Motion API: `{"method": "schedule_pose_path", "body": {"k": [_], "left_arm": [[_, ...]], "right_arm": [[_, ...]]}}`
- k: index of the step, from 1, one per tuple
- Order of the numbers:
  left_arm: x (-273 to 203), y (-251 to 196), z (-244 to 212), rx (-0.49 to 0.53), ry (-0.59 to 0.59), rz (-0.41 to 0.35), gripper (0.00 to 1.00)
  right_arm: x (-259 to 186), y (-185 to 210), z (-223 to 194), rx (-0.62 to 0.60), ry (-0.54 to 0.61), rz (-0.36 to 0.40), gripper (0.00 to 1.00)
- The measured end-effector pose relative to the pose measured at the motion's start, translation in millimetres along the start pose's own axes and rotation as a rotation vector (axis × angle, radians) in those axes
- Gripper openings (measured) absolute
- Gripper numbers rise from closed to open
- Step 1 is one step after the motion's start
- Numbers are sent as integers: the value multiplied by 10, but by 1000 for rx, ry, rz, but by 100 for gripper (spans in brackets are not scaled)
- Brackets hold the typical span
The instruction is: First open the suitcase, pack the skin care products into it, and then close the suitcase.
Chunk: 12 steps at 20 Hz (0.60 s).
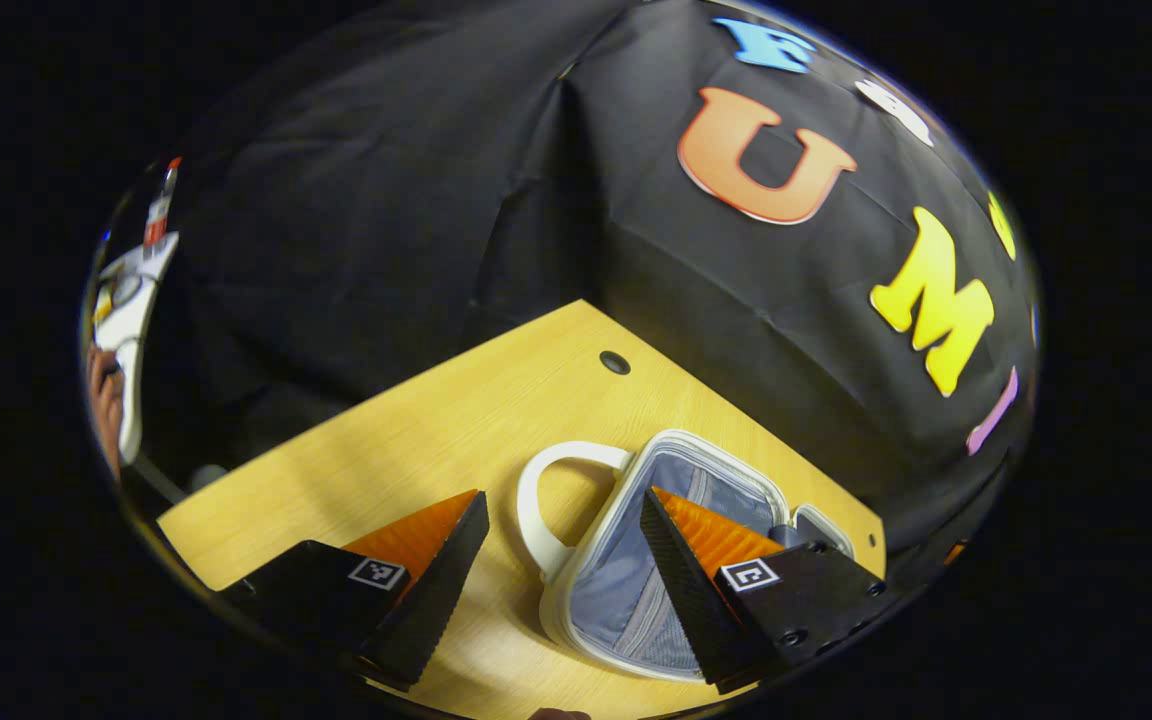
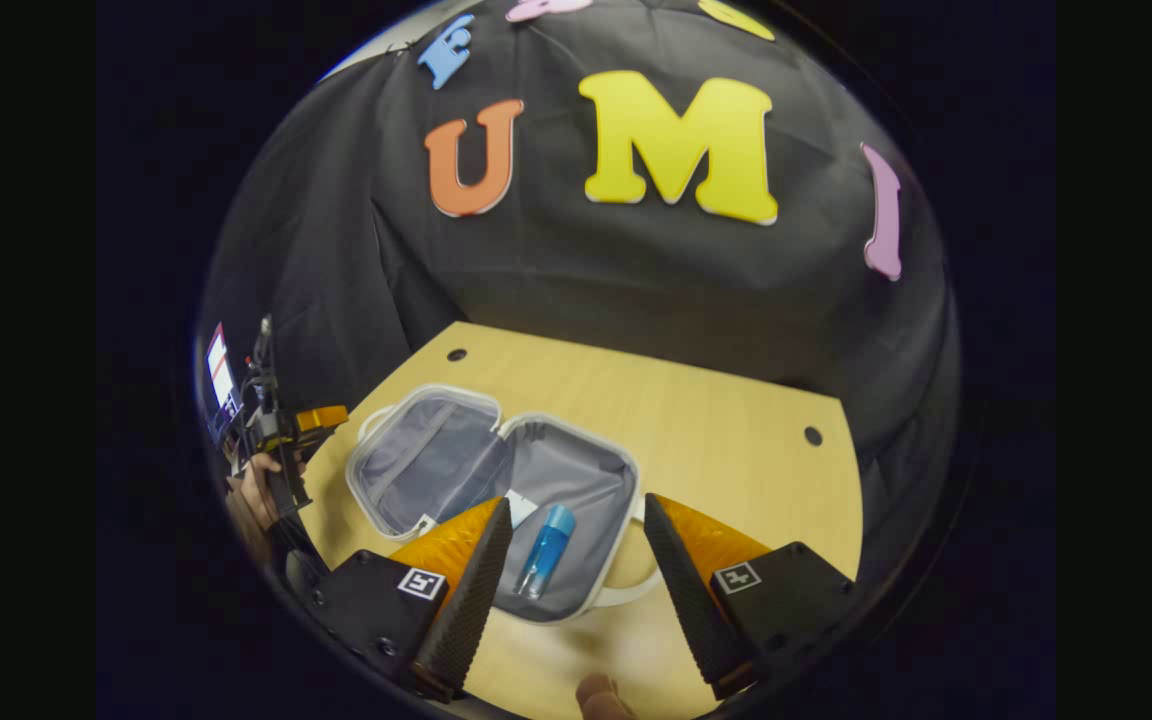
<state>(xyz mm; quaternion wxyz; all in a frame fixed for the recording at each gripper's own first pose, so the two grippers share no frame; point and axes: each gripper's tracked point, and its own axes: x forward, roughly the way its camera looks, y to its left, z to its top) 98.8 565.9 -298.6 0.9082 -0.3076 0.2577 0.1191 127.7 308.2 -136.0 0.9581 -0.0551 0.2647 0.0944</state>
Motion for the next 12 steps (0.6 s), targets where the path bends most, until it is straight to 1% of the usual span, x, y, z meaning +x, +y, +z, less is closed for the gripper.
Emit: {"method": "schedule_pose_path", "body": {"k": [1,2,3,4,5,6,7,8,9,10,11,12], "left_arm": [[114,38,-6,-72,23,-33,98],[212,68,-7,-126,35,-54,87],[314,103,5,-189,43,-78,96],[414,98,-11,-237,53,-101,96],[477,112,-35,-264,66,-115,95],[555,156,-85,-273,82,-109,93],[611,160,-166,-285,115,-124,73],[621,151,-231,-289,148,-127,81],[635,147,-296,-293,170,-128,86],[671,99,-339,-306,189,-147,71],[671,44,-323,-321,195,-165,61],[681,64,-301,-316,188,-149,54]], "right_arm": [[-133,-54,54,-10,-31,-7,79],[-232,-103,90,-16,-56,-10,79],[-309,-145,104,-10,-77,-16,79],[-387,-191,130,-1,-97,-22,77],[-458,-233,162,11,-116,-28,79],[-535,-273,209,18,-137,-34,79],[-634,-348,267,24,-163,-48,77],[-727,-397,350,23,-194,-56,79],[-800,-449,407,16,-220,-72,79],[-888,-517,460,8,-241,-87,77],[-963,-547,496,7,-256,-95,79],[-1029,-594,522,6,-271,-106,79]]}}
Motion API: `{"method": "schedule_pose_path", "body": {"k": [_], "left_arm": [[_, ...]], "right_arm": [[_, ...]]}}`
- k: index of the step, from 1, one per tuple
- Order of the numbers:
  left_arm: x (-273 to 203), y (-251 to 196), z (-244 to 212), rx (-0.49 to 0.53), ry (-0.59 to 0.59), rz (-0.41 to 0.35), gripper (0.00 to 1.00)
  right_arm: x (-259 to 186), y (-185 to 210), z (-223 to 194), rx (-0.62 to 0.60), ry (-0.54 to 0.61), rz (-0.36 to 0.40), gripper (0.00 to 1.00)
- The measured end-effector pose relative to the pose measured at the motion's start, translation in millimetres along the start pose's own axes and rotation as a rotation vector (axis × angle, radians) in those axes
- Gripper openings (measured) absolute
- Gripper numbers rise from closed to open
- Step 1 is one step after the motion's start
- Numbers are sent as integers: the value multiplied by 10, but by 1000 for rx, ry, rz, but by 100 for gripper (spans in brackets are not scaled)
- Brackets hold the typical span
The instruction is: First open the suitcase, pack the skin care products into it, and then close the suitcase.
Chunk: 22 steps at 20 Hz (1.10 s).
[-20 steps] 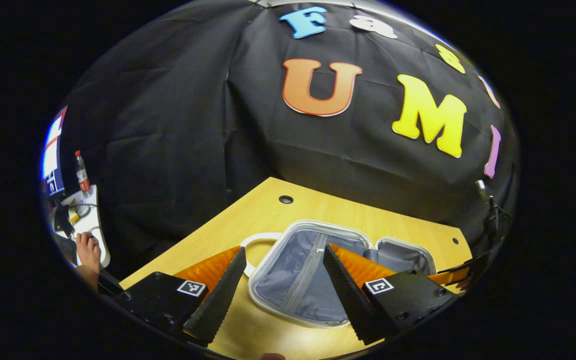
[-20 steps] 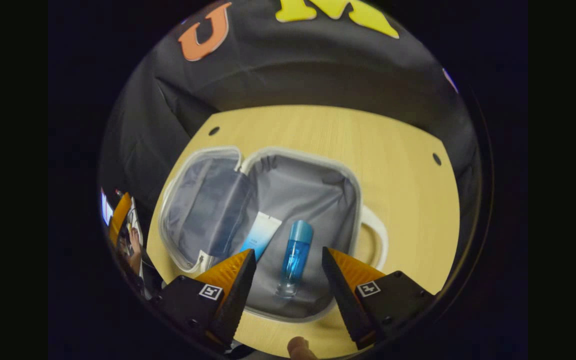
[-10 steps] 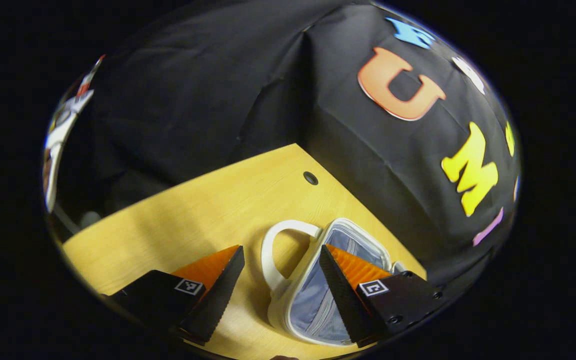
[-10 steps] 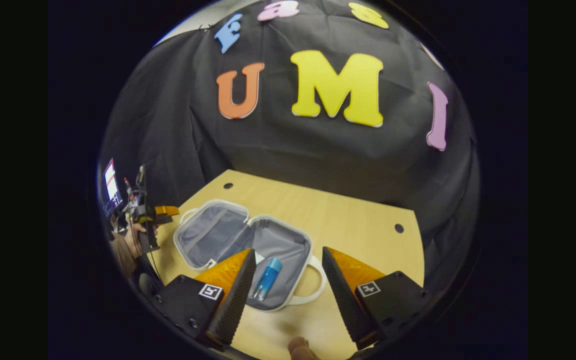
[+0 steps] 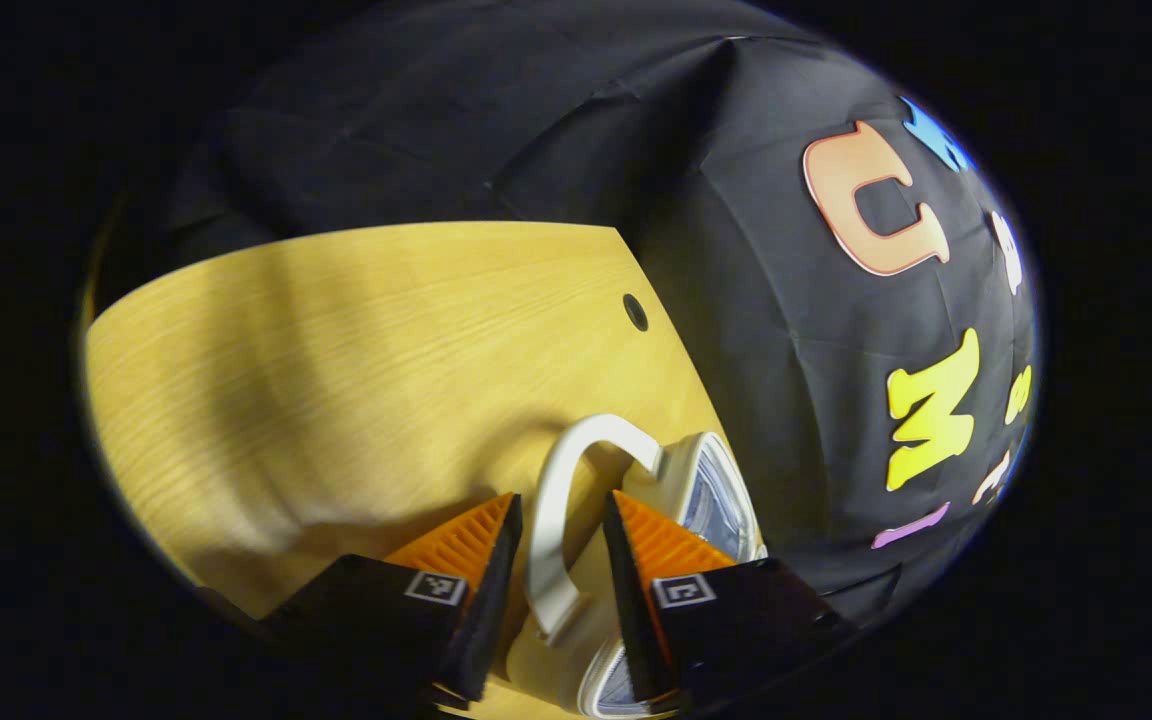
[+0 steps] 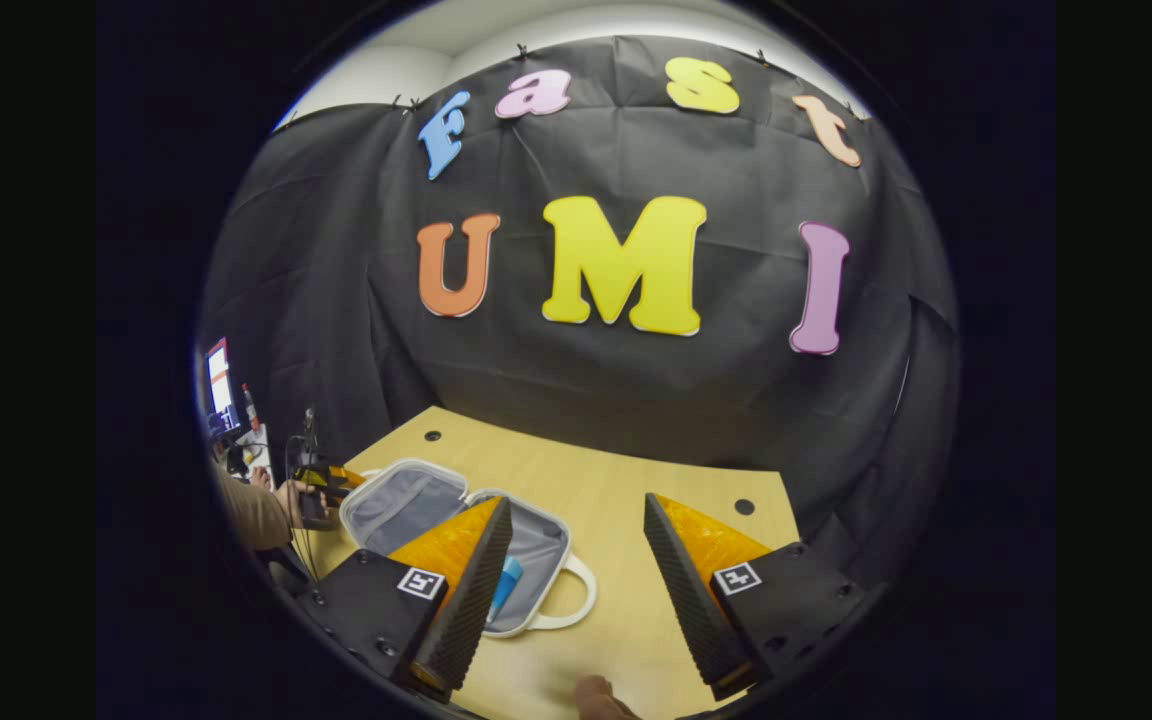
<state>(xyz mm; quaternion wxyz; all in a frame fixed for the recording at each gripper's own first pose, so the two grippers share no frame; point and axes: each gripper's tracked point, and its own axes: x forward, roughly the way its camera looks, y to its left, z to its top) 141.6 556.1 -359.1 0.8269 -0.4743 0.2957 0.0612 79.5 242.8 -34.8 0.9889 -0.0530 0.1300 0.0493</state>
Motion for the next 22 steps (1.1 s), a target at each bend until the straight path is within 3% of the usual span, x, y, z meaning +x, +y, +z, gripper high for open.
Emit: {"method": "schedule_pose_path", "body": {"k": [2,3,5,9,13,18,22], "left_arm": [[-15,61,14,5,-5,47,24],[-48,36,10,20,-6,52,17],[-167,-136,58,87,-30,49,13],[-497,-758,315,197,-139,10,7],[-852,-1541,269,346,-207,-56,6],[-1168,-2553,-198,519,-240,-149,6],[-1223,-3079,-779,601,-231,-209,6]], "right_arm": [[-78,-106,65,-1,-27,-19,79],[-113,-181,80,-2,-39,-35,79],[-206,-278,100,-2,-55,-45,79],[-282,-388,90,-4,-68,-39,79],[-297,-427,130,4,-87,-17,79],[-312,-523,165,1,-117,-16,79],[-355,-606,102,6,-116,10,79]]}}
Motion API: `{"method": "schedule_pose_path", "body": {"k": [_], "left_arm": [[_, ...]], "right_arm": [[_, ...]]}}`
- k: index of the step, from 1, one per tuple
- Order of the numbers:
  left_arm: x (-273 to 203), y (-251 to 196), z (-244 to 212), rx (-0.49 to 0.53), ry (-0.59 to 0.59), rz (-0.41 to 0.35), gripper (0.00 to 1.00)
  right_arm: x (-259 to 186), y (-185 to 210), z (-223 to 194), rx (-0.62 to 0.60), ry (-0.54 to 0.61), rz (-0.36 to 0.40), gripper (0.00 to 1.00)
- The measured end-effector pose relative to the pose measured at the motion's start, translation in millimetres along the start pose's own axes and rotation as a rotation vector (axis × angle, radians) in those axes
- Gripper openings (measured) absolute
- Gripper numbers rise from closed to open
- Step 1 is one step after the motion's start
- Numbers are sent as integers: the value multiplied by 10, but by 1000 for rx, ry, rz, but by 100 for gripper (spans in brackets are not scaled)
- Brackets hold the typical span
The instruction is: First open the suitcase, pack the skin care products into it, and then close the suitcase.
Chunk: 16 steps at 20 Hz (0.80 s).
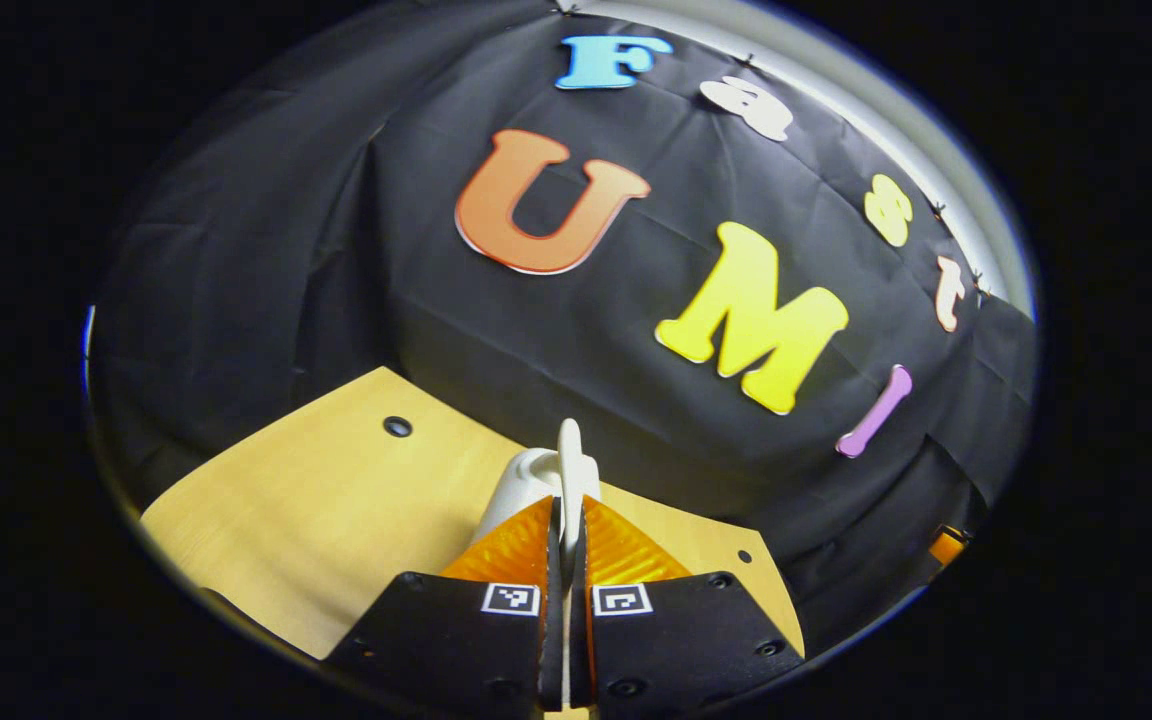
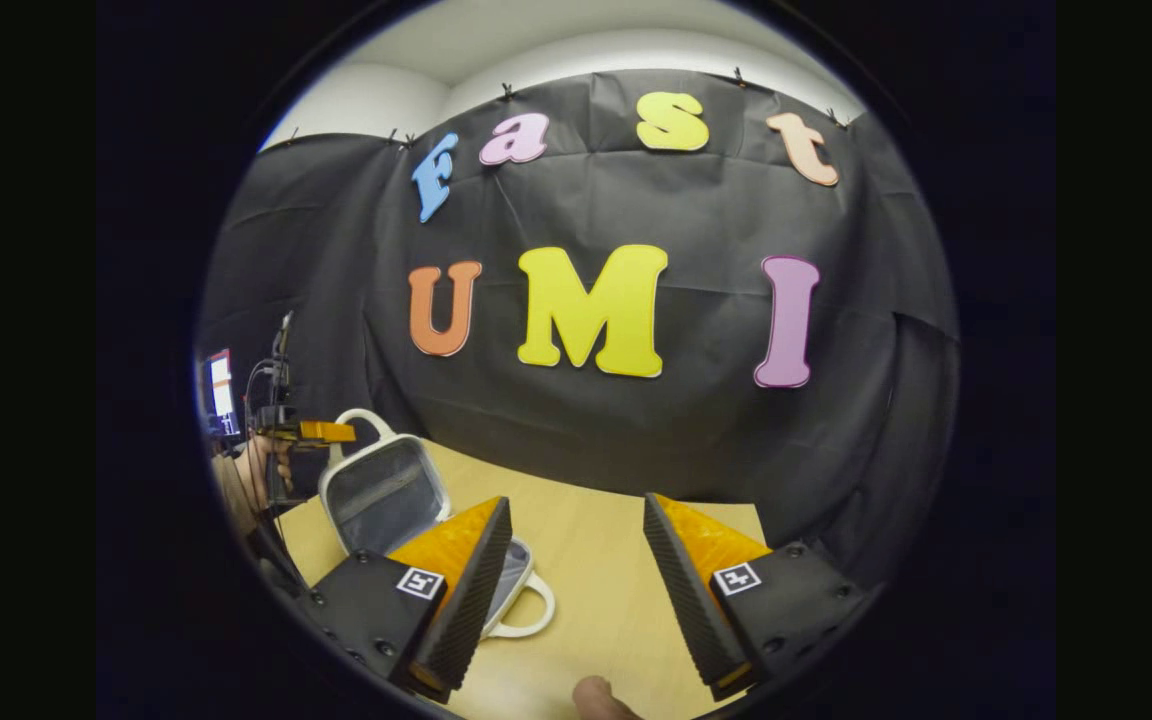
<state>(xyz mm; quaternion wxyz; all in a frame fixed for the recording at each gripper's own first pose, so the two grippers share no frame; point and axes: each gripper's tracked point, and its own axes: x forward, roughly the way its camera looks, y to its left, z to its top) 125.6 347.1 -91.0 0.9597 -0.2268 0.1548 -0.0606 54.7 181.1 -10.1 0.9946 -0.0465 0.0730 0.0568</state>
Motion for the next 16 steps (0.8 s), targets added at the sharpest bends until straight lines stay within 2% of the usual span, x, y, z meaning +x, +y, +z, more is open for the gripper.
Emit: {"method": "schedule_pose_path", "body": {"k": [4,9,13,16], "left_arm": [[-25,-729,-388,2,39,-95,5],[187,-1365,-1093,50,122,-106,6],[373,-1620,-1625,215,168,-68,6],[542,-1726,-2073,391,240,-42,6]], "right_arm": [[-95,-151,-26,8,-4,5,79],[-216,-421,-162,29,30,-9,79],[-317,-686,-326,37,61,-35,79],[-399,-888,-497,49,96,-60,79]]}}
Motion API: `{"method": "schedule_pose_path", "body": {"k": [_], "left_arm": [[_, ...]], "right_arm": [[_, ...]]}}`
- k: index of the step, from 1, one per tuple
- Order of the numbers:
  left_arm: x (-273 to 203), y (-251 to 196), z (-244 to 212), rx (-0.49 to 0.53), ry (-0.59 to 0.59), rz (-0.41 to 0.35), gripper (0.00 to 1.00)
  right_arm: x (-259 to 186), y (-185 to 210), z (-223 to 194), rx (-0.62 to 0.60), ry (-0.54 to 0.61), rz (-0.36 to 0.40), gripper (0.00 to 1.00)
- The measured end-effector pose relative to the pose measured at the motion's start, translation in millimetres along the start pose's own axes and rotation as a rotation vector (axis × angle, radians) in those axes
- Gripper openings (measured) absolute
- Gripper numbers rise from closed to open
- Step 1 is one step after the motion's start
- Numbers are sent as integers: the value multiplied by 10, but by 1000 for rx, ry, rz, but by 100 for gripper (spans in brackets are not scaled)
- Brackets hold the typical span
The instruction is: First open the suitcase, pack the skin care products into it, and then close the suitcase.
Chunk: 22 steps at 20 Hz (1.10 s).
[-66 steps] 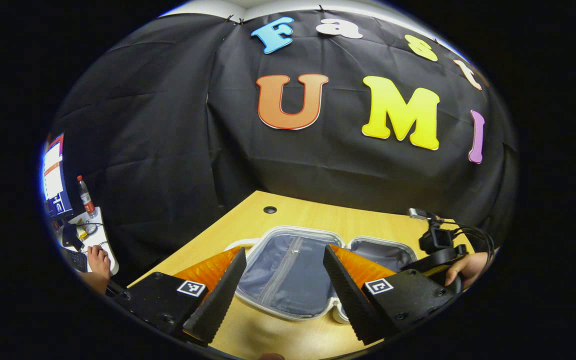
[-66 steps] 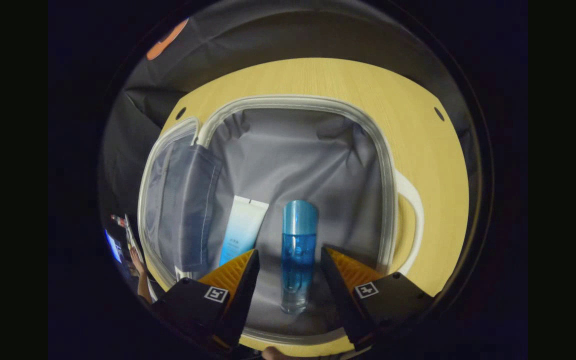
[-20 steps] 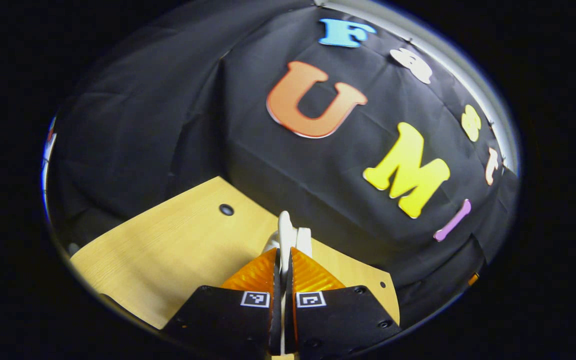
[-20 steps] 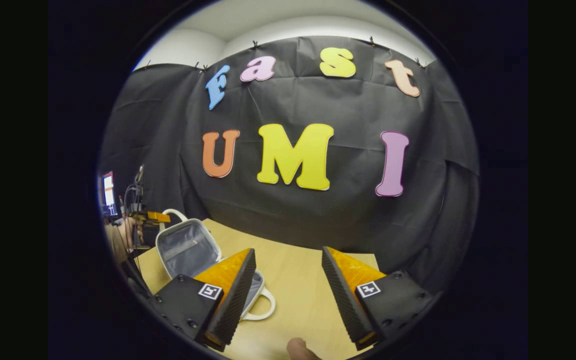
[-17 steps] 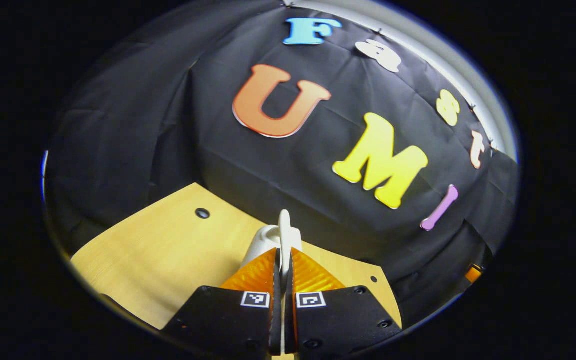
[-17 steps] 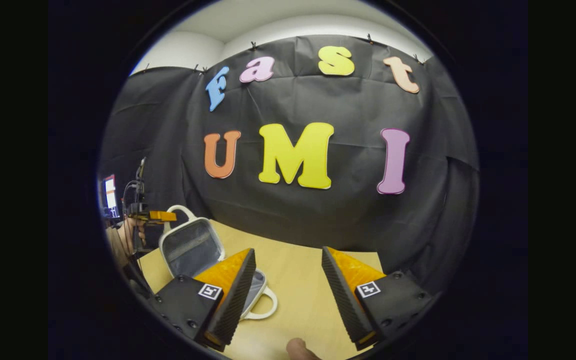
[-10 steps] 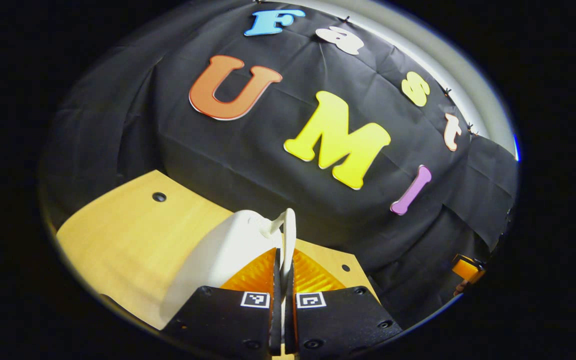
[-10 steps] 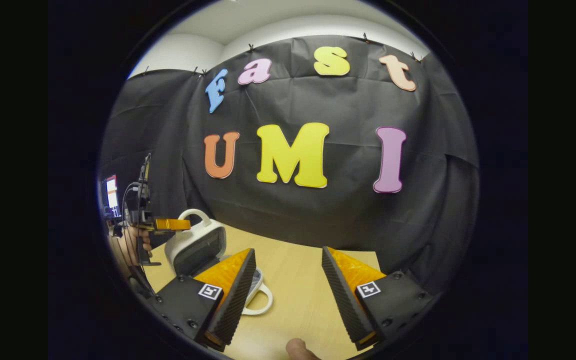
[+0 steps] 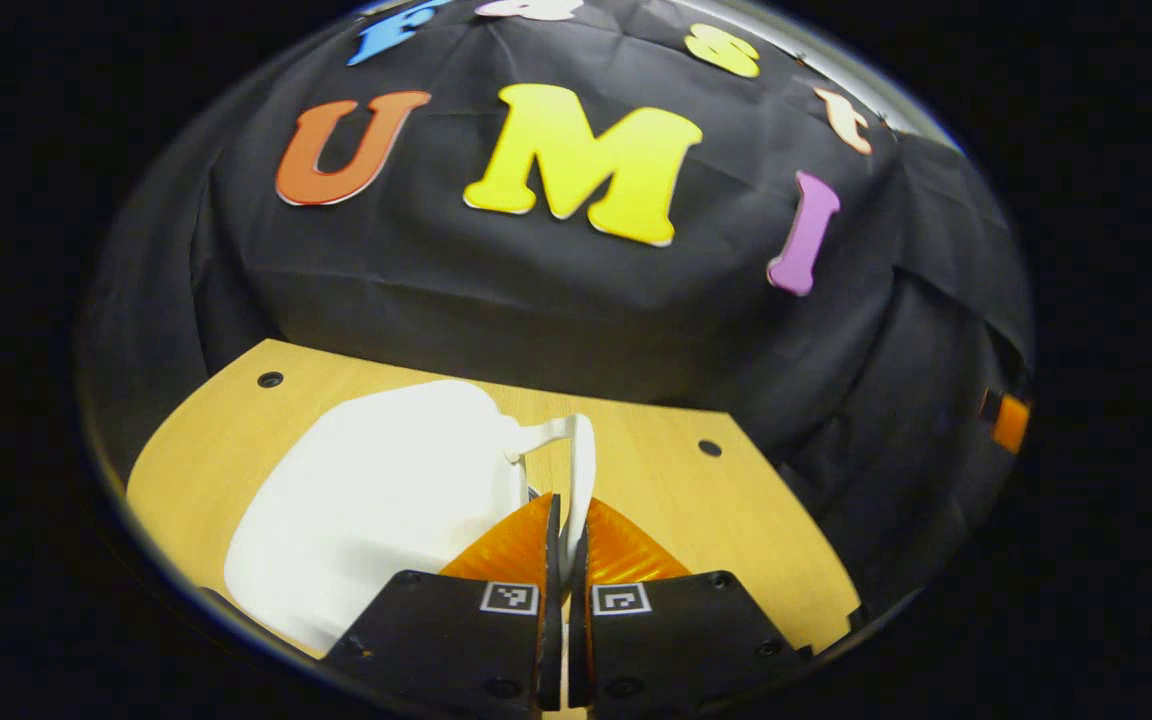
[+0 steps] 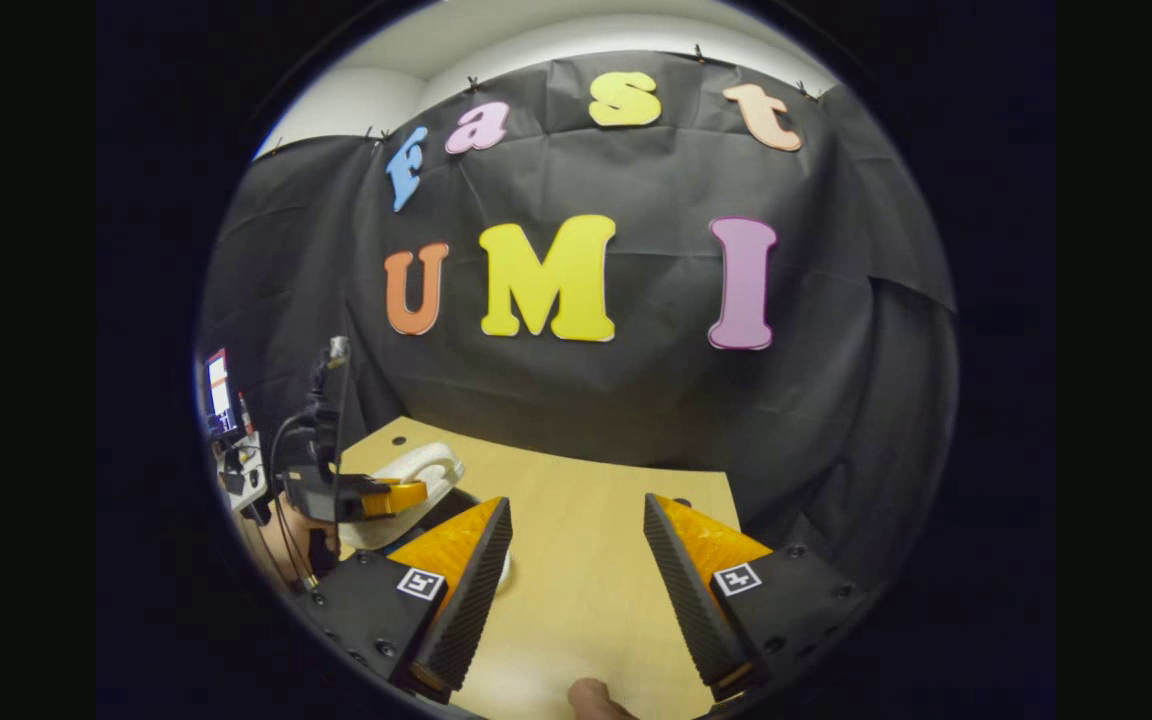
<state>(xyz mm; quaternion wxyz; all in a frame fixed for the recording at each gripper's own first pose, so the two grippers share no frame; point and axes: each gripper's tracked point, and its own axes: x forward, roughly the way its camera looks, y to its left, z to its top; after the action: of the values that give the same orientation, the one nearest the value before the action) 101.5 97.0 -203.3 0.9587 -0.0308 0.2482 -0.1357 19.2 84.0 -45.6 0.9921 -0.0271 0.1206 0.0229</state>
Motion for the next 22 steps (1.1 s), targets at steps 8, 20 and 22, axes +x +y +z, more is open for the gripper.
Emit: {"method": "schedule_pose_path", "body": {"k": [8,20,22], "left_arm": [[403,-268,-798,193,177,81,6],[-96,-450,-182,182,73,161,69],[-383,-383,270,153,-19,178,90]], "right_arm": [[-119,-403,-243,-11,50,-46,79],[80,-277,160,-22,-35,-79,79],[94,-189,273,-26,-65,-85,79]]}}
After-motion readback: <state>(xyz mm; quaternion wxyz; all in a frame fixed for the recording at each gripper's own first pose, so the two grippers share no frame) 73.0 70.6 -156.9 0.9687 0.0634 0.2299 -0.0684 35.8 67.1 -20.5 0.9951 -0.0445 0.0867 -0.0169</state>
